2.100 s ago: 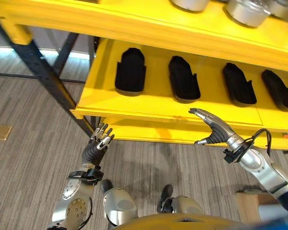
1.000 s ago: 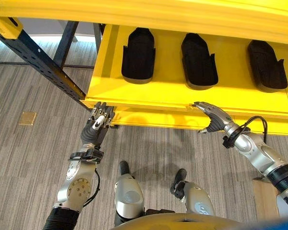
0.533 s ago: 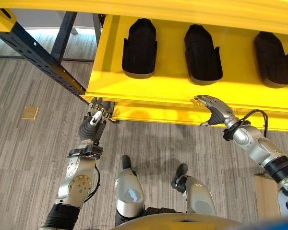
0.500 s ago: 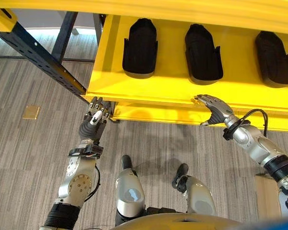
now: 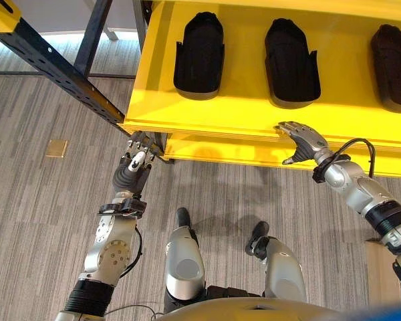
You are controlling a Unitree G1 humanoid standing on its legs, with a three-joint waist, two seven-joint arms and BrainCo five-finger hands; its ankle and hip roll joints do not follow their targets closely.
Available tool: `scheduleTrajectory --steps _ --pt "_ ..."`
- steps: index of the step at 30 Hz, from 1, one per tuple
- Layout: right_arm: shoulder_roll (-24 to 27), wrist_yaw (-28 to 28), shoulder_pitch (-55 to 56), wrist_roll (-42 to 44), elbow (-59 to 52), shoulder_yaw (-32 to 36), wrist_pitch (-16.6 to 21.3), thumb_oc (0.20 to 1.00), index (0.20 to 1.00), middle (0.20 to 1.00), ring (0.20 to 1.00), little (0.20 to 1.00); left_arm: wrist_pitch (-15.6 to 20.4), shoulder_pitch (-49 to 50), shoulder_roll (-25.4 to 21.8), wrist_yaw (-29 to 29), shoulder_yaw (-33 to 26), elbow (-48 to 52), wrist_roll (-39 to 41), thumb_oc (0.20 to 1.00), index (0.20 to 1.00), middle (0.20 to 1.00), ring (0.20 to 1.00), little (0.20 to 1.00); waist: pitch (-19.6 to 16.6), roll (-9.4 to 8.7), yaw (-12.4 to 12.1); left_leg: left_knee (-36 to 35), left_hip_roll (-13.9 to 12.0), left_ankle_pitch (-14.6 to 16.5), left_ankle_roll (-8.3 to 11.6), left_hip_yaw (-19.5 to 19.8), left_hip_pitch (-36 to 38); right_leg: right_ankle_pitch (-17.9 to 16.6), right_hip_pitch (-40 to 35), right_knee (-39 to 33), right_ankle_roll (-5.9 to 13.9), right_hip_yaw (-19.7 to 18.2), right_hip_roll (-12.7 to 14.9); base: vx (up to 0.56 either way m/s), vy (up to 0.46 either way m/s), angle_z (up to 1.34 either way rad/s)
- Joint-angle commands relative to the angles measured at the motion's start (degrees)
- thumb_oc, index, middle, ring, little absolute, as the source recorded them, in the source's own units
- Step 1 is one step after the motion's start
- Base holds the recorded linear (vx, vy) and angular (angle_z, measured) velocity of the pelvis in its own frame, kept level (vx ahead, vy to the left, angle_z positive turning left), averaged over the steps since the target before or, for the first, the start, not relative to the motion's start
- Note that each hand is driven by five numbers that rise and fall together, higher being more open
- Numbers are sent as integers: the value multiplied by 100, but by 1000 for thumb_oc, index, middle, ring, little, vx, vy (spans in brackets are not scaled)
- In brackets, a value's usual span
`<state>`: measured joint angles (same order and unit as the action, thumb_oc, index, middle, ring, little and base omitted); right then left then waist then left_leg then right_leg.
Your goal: Move parts from the plastic box to the shelf.
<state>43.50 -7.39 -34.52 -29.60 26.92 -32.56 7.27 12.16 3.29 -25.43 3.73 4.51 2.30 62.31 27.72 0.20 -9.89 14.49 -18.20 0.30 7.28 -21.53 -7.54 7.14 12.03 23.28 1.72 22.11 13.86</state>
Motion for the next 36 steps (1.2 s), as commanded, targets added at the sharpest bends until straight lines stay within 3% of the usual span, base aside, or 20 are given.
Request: scheduleTrajectory --steps 1,19,20,22,23,26,27,36 --pt "42 -28 -438 -73 226 -144 -102 1000 1000 1000 1000 1000 280 -70 -45 135 150 142 -135 1000 1000 1000 1000 1000 -158 3 -162 301 -279 -4 -4 114 -250 -45 -41 409 525 554 746 0 0 0" --pt "148 282 -1279 1 1125 -467 -136 1000 1000 1000 1000 1000 201 -197 30 187 294 -6 -70 1000 1000 1000 1000 1000 -65 157 -255 405 -334 -31 20 181 -400 104 196 857 447 626 922 5 0 0" --pt "130 321 -1334 -34 1176 -489 -173 1000 1000 1000 1000 1000 195 -202 32 160 307 -20 -57 1000 1000 1000 1000 1000 -59 152 -257 461 -325 68 96 244 -379 213 198 967 526 564 949 0 0 0" --pt "123 318 -1397 -45 1254 -499 -179 1000 1000 1000 1000 1000 199 -228 35 173 305 -46 -63 1000 1000 1000 1000 1000 -45 169 -270 425 -339 -35 21 197 -434 129 253 947 435 626 943 0 0 0" --pt "128 331 -1462 -81 1342 -534 -159 1000 1000 1000 1000 1000 199 -240 28 151 328 -53 -63 1000 1000 1000 1000 1000 -32 171 -272 494 -320 69 95 275 -429 245 261 1062 515 558 964 0 0 0" --pt "152 327 -1530 -83 1417 -559 -156 1000 1000 1000 1000 1000 183 -258 30 159 328 -96 -15 1000 1000 1000 1000 1000 -19 190 -284 458 -338 -41 20 227 -490 166 319 1051 419 627 959 10 -5 4" --pt "160 347 -1615 -49 1484 -589 -181 1000 1000 1000 1000 1000 195 -254 37 168 349 -115 -36 1000 1000 1000 1000 1000 -9 184 -292 518 -325 65 100 288 -464 284 287 1133 499 576 988 74 -8 4" --pt "151 399 -1814 -51 1621 -657 -143 1000 1000 1000 1000 1000 182 -225 68 204 355 -133 -15 1000 1000 1000 1000 1000 10 225 -322 531 -315 56 94 306 -485 336 314 1224 473 593 1013 10 -1 1"
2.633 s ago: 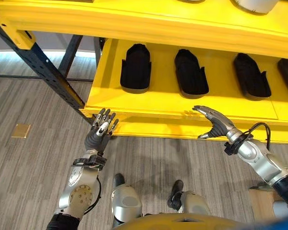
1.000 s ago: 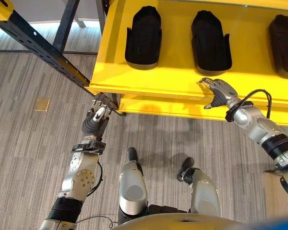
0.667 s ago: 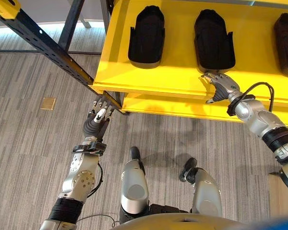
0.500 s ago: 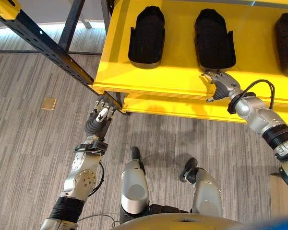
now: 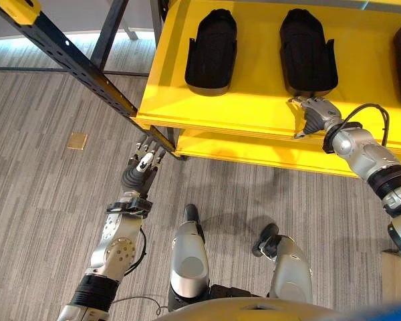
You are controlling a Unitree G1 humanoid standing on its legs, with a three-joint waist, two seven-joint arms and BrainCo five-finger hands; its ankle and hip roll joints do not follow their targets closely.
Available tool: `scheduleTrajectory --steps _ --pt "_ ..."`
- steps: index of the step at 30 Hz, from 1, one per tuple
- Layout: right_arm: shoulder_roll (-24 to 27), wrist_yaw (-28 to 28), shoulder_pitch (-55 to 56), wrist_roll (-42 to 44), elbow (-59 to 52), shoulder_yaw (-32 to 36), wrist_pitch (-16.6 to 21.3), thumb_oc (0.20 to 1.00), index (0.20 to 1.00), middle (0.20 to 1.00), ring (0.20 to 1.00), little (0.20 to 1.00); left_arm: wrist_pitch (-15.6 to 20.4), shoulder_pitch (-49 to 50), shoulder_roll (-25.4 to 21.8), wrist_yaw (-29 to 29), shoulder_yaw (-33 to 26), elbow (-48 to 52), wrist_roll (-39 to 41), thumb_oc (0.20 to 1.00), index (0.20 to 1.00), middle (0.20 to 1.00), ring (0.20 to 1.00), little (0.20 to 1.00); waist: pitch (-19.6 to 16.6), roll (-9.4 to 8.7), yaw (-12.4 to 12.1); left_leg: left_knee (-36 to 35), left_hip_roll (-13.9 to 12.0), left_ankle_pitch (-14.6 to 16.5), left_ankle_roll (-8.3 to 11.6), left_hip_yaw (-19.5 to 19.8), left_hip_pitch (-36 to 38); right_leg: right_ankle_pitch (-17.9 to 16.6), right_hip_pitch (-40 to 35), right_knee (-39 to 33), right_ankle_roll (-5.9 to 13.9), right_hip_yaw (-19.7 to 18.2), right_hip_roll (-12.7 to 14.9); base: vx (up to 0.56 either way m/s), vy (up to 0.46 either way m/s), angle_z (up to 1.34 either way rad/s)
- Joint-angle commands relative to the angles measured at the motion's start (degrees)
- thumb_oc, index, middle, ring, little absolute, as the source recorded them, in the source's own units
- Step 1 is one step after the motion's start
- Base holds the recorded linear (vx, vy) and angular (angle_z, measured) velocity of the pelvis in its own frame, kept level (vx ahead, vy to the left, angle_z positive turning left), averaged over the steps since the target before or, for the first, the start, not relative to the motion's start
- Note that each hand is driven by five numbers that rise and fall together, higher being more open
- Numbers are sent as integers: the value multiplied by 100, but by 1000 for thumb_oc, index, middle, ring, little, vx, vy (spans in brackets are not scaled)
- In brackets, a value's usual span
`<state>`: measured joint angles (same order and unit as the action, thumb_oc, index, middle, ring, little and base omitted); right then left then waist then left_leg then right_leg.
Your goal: Move parts from the plastic box to the shelf.
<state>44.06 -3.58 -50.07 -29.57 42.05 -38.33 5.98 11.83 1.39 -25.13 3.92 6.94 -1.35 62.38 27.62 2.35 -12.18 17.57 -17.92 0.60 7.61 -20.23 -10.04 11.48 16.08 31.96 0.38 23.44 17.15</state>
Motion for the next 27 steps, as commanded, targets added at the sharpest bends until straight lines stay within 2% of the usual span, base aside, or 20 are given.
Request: scheduleTrajectory --steps 1,4,5,6,9,10,14,16,18,23,27 --pt "82 12 -282 -24 127 -86 -39 1000 1000 1000 1000 1000 216 -36 42 178 127 236 -27 1000 1000 1000 1000 1000 18 14 -97 208 -338 25 58 172 -224 -97 -93 356 604 467 685 0 0 0" --pt "51 50 -356 16 177 -75 -75 1000 1000 1000 1000 1000 225 -37 27 173 146 226 11 1000 1000 1000 1000 1000 23 33 -102 198 -320 21 49 176 -215 -90 -89 374 597 467 685 0 0 0" --pt "18 84 -364 81 185 -63 -28 1000 1000 1000 1000 1000 200 -17 29 205 129 241 33 1000 1000 1000 1000 1000 16 41 -104 192 -311 19 48 181 -210 -81 -95 372 593 459 677 -67 30 0" --pt "3 144 -361 83 163 -49 27 1000 1000 1000 1000 1000 198 -11 25 227 114 247 40 1000 1000 1000 1000 1000 6 56 -108 128 -325 -94 -28 119 -245 -184 -68 298 503 526 650 -72 37 -1" --pt "-48 375 -73 236 -160 -24 293 1000 1000 1000 1000 1000 321 43 73 280 86 259 -1 1000 1000 1000 1000 1000 9 47 -53 99 -327 -106 -37 101 -235 -187 -77 249 495 496 597 -59 50 -3" --pt "-97 872 488 745 -1005 95 484 1000 1000 1000 1000 1000 401 150 83 265 5 349 52 1000 1000 1000 1000 1000 20 2 56 52 -334 -123 -41 62 -215 -205 -87 165 504 444 543 -71 49 -2" --pt "-314 1406 1630 1524 -2764 426 441 1000 1000 1000 1000 1000 486 318 88 305 -144 496 114 1000 1000 1000 1000 1000 29 -92 262 -84 -297 -170 -51 14 -138 -267 -147 -73 538 314 392 -91 30 -5" --pt "-397 1362 2118 1971 -3517 519 220 1000 1000 1000 1000 1000 551 357 129 265 -163 557 57 1000 1000 1000 1000 1000 -33 -138 372 -232 -263 -215 -37 -15 -9 -338 -282 -347 564 245 261 -59 28 -10" --pt "-495 1232 2651 2457 -4067 733 181 1000 1000 1000 1000 1000 611 440 192 249 -190 639 -73 1000 1000 1000 1000 1000 -126 -177 477 -427 -213 -270 -25 -42 157 -431 -474 -697 592 171 115 -35 45 -14" --pt "-737 728 3786 3462 -4669 1403 491 1000 1000 1000 1000 1000 579 697 385 112 -134 728 -298 1000 1000 1000 1000 1000 -496 -218 654 -932 -114 -468 42 -88 537 -657 -986 -1480 668 75 -154 -1 81 -10" --pt "-1052 795 4567 4512 -4823 2004 634 1000 1000 1000 1000 1000 381 910 492 212 -145 700 -255 1000 1000 1000 1000 1000 -780 -252 774 -1169 -92 -578 75 -108 718 -759 -1249 -1796 702 16 -235 6 86 -3"
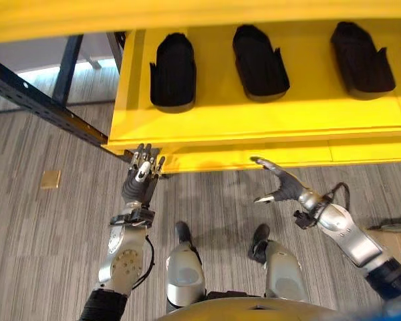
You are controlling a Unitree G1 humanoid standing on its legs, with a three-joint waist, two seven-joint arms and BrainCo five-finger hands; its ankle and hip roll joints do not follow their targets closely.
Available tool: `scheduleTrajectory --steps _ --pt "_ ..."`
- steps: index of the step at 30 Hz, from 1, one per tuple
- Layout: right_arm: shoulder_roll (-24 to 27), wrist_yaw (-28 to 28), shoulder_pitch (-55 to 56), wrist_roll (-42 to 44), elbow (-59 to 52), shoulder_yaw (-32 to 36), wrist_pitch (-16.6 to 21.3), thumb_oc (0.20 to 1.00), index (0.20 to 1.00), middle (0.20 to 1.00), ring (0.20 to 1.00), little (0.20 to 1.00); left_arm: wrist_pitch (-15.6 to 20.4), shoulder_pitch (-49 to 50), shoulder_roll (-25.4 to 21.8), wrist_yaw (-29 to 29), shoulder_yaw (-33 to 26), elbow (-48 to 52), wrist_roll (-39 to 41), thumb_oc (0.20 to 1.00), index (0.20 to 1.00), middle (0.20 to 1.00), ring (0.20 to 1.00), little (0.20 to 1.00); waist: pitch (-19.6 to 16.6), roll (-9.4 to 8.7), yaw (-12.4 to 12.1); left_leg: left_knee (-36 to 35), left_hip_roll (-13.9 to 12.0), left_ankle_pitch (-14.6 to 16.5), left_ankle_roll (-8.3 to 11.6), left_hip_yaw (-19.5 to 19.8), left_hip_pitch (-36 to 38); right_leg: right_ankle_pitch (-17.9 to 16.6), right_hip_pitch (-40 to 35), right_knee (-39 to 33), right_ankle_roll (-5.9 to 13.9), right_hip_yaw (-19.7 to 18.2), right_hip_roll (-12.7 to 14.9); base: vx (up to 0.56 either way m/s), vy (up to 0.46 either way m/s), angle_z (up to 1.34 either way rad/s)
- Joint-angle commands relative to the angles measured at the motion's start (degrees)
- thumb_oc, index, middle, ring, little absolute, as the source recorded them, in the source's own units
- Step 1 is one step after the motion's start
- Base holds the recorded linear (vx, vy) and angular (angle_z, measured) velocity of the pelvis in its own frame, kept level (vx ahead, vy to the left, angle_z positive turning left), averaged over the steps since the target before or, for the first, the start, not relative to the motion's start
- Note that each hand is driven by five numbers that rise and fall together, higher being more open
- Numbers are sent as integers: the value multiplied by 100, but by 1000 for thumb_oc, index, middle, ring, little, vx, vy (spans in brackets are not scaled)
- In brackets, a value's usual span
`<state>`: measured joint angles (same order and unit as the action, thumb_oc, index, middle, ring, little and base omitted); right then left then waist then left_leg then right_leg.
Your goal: Move parts from the plastic box to the shelf.
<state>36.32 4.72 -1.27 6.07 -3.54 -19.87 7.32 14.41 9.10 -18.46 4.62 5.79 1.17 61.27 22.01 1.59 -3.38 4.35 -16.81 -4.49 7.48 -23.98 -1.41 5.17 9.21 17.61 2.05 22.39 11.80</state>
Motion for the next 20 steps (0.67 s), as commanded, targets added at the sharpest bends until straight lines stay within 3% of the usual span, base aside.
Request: scheduleTrajectory --steps 1,3,5,7,11,20 --pt "-355 -42 -174 1197 -267 265 517 1000 1000 1000 1000 1000 113 182 -153 220 -35 431 -117 1000 1000 1000 1000 1000 -277 -183 -82 125 -203 -76 88 259 -111 -139 -606 -403 537 113 294 -5 86 -2" --pt "-588 28 223 1484 -220 547 456 1000 1000 1000 1000 1000 69 257 -87 524 -27 356 -68 1000 1000 1000 1000 1000 -443 -205 11 85 -171 -57 62 228 7 -195 -739 -538 557 82 306 9 107 2" --pt "-732 114 536 1885 -137 751 332 1000 1000 1000 1000 1000 247 321 -73 788 12 299 -477 1000 1000 1000 1000 1000 -583 -235 100 84 -134 -9 23 178 136 -275 -870 -674 573 53 330 6 109 2" --pt "-876 228 765 2222 -41 934 224 1000 1000 1000 1000 1000 194 403 -125 943 44 285 -783 1000 1000 1000 1000 1000 -676 -249 159 50 -74 45 -26 147 271 -361 -1002 -819 614 23 373 -8 103 3" --pt "-1136 221 887 2729 198 1109 61 1000 1000 1000 1000 1000 237 430 -189 1253 126 133 -757 1000 1000 1000 1000 1000 -811 -233 219 -80 15 84 -97 95 504 -546 -1194 -1039 721 4 488 6 89 -1" --pt "-1362 -137 896 2442 274 1287 162 1000 1000 1000 1000 1000 259 467 -282 1299 -38 131 -716 1000 1000 1000 1000 1000 -991 -245 191 -230 157 162 -184 36 770 -812 -1446 -1396 874 78 636 1 28 -3"
